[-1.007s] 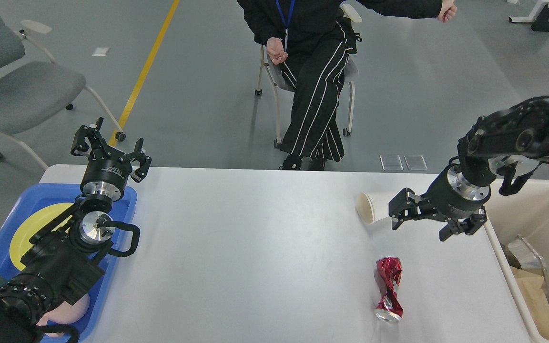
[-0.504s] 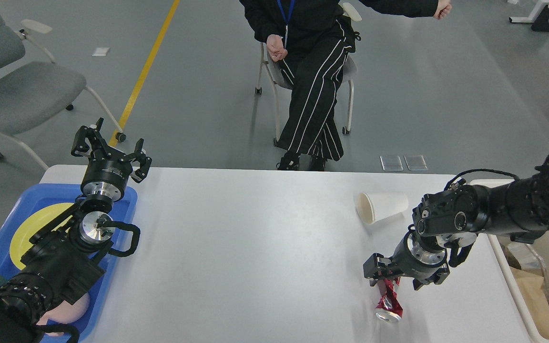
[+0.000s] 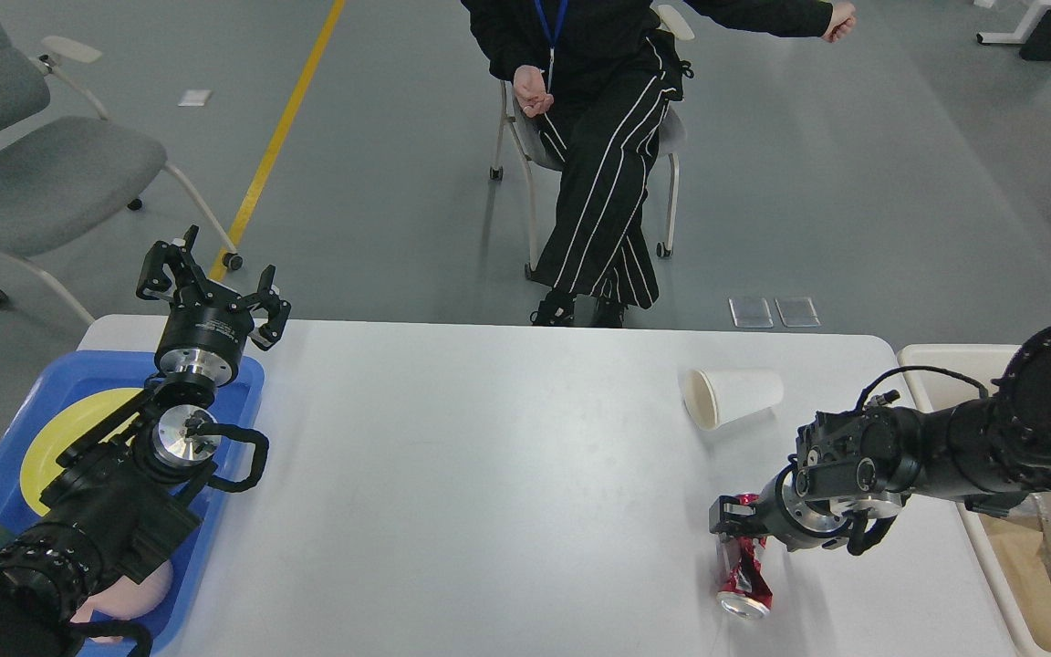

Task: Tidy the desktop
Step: 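Grasp the red crushed can with the right gripper, then lift the red can and drop it into the white bin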

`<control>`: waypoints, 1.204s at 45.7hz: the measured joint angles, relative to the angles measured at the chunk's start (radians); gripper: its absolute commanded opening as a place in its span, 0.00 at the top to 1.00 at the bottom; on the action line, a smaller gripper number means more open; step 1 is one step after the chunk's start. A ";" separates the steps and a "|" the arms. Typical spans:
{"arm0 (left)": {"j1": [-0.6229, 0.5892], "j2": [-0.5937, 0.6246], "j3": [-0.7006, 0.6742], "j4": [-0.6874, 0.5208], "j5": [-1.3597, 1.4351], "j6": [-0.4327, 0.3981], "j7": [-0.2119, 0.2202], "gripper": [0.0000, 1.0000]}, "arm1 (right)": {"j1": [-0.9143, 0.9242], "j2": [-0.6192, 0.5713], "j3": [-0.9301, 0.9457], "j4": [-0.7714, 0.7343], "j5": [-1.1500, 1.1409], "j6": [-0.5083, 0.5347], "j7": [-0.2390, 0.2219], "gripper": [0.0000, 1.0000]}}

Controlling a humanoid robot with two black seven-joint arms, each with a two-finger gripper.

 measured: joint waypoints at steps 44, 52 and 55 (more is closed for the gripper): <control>0.000 0.001 0.000 0.000 0.000 0.000 0.000 0.04 | 0.605 -0.490 0.058 0.213 0.014 0.060 0.000 1.00; 0.000 0.000 0.000 0.000 0.000 0.000 0.000 0.04 | 0.684 -0.593 0.116 0.183 0.017 0.060 0.000 1.00; 0.000 0.000 0.000 0.000 0.000 0.000 0.000 0.04 | 0.662 -0.612 0.123 0.131 0.017 0.046 -0.001 1.00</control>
